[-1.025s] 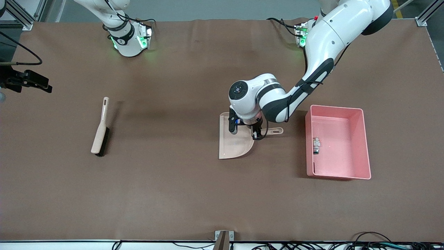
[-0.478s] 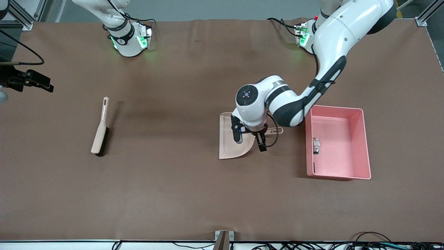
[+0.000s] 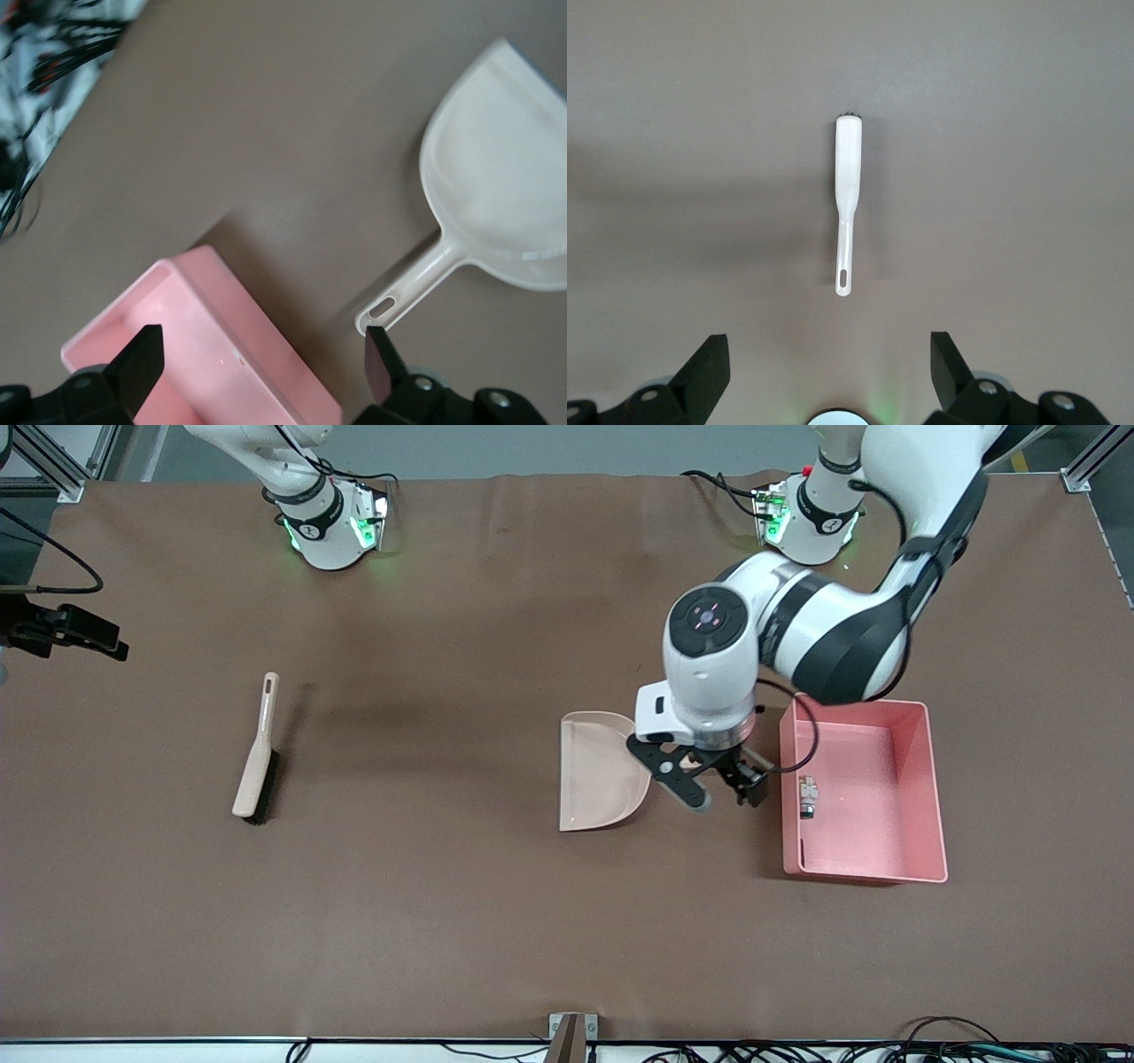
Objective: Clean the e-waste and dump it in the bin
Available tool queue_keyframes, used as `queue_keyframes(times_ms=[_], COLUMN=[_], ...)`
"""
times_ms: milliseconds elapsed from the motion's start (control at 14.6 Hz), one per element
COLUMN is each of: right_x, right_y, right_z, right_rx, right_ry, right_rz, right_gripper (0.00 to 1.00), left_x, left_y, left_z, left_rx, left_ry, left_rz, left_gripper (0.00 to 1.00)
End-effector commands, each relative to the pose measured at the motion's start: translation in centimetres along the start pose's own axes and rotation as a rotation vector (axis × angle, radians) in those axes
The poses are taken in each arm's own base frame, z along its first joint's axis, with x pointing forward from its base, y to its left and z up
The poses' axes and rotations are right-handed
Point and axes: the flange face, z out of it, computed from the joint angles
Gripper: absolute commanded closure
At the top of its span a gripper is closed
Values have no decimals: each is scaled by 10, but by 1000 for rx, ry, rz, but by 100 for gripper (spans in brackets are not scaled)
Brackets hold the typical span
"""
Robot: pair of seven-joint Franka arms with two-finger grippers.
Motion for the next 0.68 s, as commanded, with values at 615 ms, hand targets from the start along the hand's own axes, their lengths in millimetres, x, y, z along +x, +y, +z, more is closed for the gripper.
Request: queue_keyframes(times_ms=[615], right_x=[-7], right_y=[10], right_z=[-1], right_rx=[9], right_ry=[11], right_rz=[33], right_gripper=[0], left_x=[-168], left_y=[-131], left_z=[-97], left_rx=[-192], left_ry=[-21], left_rz=[-568], left_gripper=[0])
